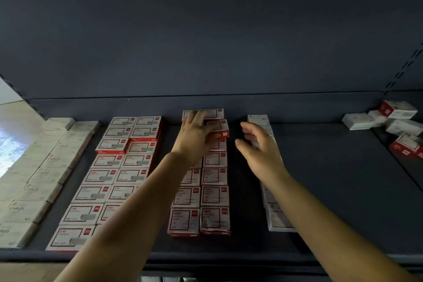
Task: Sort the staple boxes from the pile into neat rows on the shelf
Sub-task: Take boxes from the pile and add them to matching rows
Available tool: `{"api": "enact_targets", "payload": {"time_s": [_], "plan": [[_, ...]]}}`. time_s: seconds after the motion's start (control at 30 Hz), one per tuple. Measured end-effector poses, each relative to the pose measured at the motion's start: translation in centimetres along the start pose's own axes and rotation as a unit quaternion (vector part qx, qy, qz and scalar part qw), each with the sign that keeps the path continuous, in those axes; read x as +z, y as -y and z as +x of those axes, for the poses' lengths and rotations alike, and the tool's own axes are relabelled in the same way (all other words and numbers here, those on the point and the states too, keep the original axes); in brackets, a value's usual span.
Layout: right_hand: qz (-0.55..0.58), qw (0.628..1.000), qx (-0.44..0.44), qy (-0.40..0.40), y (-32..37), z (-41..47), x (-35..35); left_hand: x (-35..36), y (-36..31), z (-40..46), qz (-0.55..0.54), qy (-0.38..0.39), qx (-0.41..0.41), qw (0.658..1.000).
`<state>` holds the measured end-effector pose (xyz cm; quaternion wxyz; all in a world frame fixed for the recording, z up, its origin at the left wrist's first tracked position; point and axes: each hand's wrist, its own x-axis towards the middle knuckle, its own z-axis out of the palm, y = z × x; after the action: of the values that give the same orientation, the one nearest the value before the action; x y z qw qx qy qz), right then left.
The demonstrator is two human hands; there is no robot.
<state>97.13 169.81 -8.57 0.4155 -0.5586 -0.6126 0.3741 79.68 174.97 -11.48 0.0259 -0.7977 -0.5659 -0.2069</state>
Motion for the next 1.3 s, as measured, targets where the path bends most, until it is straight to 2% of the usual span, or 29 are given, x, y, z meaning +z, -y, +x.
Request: {"api": "enact_targets", "payload": {"time_s": [0.07, 0.2, 0.3, 0.47, 0.63, 0.77, 0.9, 1.13, 1.3], "plan": [[-0.003, 1.000, 0.006, 0.001, 0.0, 0.0, -0.1, 0.2, 0.2, -0.2, -0.022, 0.003, -0.012, 1.000], [-0.003, 1.000, 0.017, 0.007, -0.2, 0.2, -0.3, 0.2, 0.7, 0.1, -0.017, 0.068, -0.022, 0.997], [0.003, 1.000, 0.026, 0.011, -0.3, 0.2, -0.3, -0.1, 1.2, 0.3, -0.026, 0.075, -0.001, 0.997], [0.002, 0.999, 0.031, 0.020, -0.3, 0.2, -0.1, -0.5, 1.1, 0.2, -0.026, 0.100, -0.018, 0.995], [0.008, 0.999, 0.032, 0.029, -0.2, 0.5, -0.3, 0.0, 0.5, 0.1, 0.049, 0.120, -0.026, 0.991], [0.009, 0.999, 0.027, 0.035, -0.3, 0.3, -0.5, 0.0, -1.1, 0.4, 0.044, 0.118, -0.058, 0.990], [0.009, 0.999, 0.023, 0.043, -0.7, 0.3, -1.0, -0.1, -2.0, 1.1, 0.051, 0.171, -0.034, 0.983], [0.006, 0.999, 0.019, 0.043, -1.3, 0.0, -2.5, 0.2, -2.0, 1.6, 0.076, 0.172, -0.041, 0.981], [0.000, 0.999, 0.009, 0.045, -2.1, -0.4, -4.4, 0.2, -1.9, 1.3, 0.047, 0.144, -0.033, 0.988]]}}
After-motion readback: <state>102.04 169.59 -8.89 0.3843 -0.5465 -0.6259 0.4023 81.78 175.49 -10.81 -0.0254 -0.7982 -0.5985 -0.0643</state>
